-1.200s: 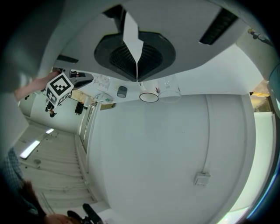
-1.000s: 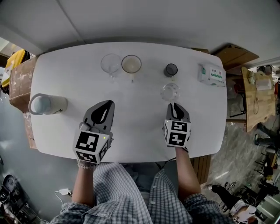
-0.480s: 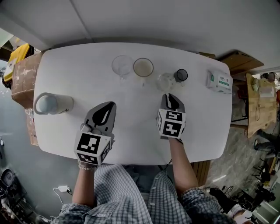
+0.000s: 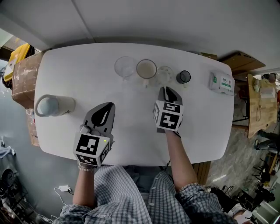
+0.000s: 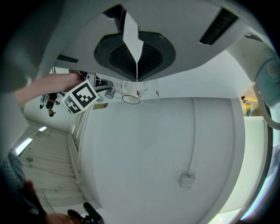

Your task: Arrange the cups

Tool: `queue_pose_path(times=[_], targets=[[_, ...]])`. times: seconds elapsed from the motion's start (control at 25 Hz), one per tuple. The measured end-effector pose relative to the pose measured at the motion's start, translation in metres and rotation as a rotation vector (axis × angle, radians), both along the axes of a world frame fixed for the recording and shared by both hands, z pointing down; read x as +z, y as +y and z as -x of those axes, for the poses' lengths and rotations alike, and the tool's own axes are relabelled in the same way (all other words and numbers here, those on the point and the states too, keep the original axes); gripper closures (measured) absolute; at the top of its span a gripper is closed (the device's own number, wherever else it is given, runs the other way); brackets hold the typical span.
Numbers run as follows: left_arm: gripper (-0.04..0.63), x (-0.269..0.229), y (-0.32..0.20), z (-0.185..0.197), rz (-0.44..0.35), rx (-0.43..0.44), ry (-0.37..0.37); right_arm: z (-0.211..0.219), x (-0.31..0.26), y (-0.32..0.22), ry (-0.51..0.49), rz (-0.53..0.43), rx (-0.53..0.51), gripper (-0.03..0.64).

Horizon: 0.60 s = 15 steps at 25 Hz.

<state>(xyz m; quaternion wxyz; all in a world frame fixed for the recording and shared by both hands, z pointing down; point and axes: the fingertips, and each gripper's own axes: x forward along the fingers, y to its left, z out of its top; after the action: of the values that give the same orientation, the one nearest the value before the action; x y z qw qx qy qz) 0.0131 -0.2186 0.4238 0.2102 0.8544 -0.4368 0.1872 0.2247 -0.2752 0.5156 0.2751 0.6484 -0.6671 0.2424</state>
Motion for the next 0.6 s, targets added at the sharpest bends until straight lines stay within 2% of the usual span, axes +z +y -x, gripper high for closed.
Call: queue_pose_path(times=[0.24,0.32,0.4,0.48,0.6], targets=[[0.580,0.002,-0.001,0.003,0.004,-0.005,-0.007,0.003,0.000,-0.003,-0.019,-0.012,0.011,0.556],[0.580,0.003,-0.001,0.002,0.005,-0.004,-0.009,0.007,-0.002,0.001,-0.015,-0.006,-0.032,0.554],[0.580,0.003,-0.001,-0.001,0.006,-0.001,-0.005,0.007,-0.009,0.008,-0.008,-0.015,-0.080,0.511],[0.580,0.003,-0.002,-0.004,0.006,0.005,-0.003,-0.007,-0.018,0.016,0.007,-0.040,-0.081,0.503],[0.580,0.003,-0.002,-0.007,0.006,0.012,-0.001,-0.053,-0.021,0.021,0.076,-0.045,-0.013,0.503]])
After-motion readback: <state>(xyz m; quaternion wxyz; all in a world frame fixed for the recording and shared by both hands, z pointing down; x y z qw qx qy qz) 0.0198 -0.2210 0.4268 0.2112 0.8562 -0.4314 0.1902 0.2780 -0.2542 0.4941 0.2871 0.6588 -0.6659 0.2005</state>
